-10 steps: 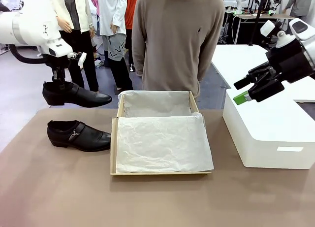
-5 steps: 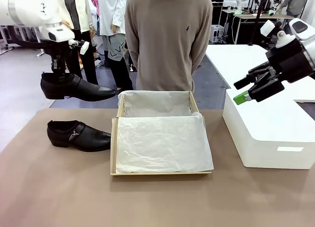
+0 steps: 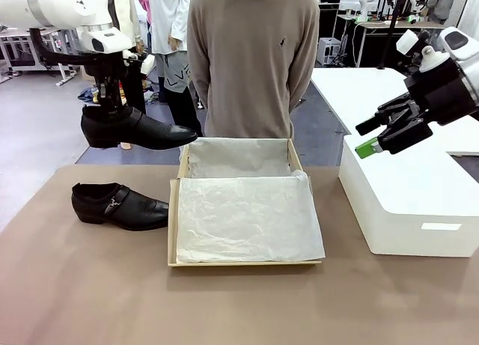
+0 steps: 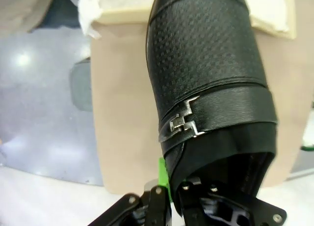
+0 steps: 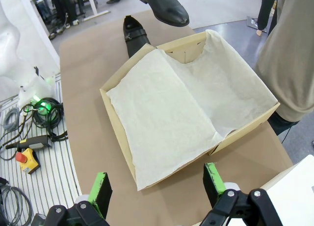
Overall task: Pack the shoes into the box.
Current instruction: Place one shoe of the Shoes into the Shoes Box.
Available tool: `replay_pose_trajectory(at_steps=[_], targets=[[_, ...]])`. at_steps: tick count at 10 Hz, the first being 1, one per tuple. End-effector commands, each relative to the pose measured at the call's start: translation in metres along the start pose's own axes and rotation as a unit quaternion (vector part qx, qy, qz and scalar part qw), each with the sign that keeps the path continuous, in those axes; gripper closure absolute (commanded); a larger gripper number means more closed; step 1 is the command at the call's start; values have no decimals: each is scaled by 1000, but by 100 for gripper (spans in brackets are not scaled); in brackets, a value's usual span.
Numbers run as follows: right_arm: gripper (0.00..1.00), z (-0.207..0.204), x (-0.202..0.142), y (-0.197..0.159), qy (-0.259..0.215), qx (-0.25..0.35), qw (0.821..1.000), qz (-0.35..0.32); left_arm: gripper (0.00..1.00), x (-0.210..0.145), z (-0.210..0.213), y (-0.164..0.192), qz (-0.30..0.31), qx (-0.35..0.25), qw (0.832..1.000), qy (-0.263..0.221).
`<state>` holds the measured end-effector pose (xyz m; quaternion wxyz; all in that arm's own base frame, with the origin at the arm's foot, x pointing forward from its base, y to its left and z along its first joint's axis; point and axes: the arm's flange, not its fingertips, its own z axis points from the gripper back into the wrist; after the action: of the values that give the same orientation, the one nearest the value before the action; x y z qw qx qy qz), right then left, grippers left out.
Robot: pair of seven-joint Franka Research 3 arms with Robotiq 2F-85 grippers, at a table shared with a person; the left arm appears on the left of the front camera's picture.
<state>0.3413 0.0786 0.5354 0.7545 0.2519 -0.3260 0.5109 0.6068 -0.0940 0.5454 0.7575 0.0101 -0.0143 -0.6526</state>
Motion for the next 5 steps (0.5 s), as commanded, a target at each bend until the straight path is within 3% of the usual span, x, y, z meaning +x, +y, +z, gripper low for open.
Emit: replay_pose_trajectory(at_steps=[1, 5], targets=[[0, -2, 1, -3, -14, 5, 1000, 12, 100, -4, -1, 1, -1, 5, 1000, 8], [0, -2, 1, -3, -14, 5, 1000, 12, 100, -4, -1, 1, -1, 5, 1000, 8]])
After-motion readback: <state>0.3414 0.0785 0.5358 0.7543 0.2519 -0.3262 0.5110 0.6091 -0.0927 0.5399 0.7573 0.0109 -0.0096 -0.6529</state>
